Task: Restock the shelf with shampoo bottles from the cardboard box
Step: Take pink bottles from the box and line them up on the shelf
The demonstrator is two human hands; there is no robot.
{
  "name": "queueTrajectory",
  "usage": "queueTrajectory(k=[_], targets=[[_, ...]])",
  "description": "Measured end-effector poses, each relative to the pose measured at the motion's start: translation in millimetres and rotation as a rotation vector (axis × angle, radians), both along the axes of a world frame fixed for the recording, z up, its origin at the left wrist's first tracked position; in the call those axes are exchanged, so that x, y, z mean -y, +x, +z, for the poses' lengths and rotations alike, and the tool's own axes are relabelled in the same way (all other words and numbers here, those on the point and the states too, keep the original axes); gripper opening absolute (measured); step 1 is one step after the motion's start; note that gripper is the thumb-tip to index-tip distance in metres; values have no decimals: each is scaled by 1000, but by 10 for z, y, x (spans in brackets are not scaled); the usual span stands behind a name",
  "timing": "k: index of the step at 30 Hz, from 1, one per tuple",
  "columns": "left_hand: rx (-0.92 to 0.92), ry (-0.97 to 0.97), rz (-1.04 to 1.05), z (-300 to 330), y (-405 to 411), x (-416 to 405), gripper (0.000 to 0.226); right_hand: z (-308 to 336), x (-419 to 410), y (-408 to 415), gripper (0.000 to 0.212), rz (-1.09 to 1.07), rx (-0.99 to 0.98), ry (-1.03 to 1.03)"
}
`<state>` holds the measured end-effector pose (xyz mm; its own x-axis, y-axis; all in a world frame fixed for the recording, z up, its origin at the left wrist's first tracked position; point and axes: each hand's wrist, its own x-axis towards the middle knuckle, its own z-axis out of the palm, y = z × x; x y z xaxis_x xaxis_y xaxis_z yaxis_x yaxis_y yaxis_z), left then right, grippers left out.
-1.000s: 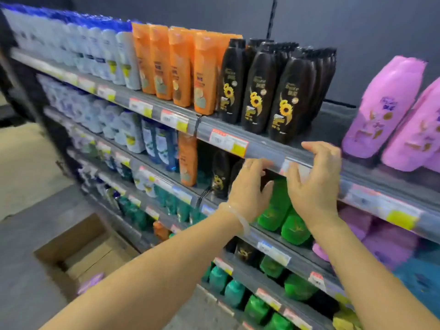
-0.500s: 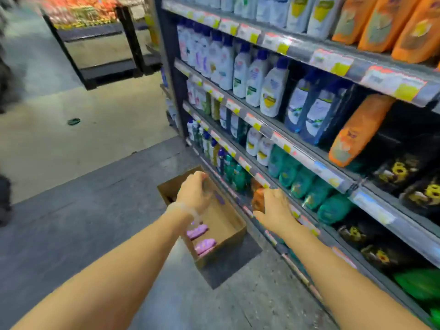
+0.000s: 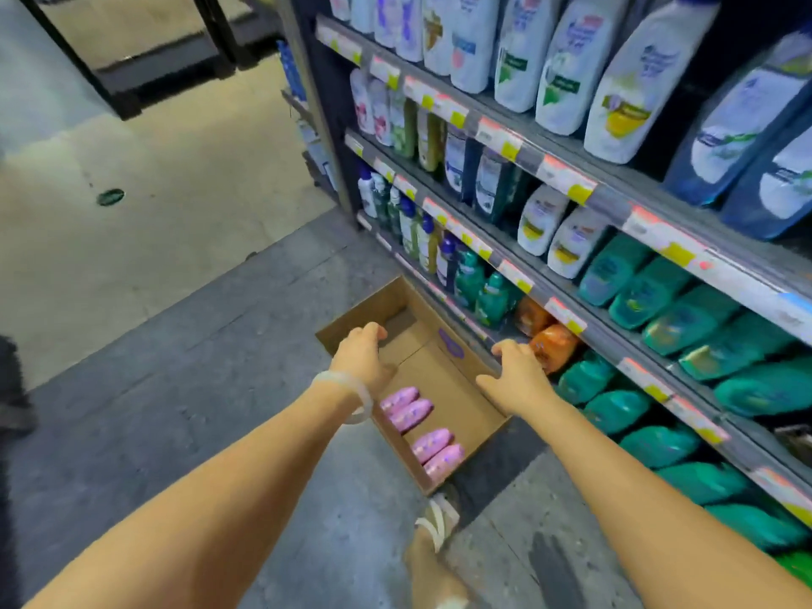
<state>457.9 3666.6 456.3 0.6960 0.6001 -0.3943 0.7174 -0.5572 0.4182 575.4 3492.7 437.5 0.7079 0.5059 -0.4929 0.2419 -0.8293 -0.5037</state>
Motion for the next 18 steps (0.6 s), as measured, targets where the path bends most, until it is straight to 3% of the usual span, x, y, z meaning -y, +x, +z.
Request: queueTrajectory(k=[7, 11, 15, 18], targets=[[-260, -80, -77, -1033, 415, -914, 42, -1104, -796, 250, 55, -292, -346, -34], [-370, -88, -141, -1782, 764, -1359, 35, -1928, -1087, 243, 51, -434, -434, -89], [-492, -145, -269, -2853, 1142, -1595, 51, -2934, -1371, 178, 39, -584, -464, -162], [-550, -162, -405, -3854, 1367, -1718, 57, -3892, -1645, 139, 45, -736, -510, -119]])
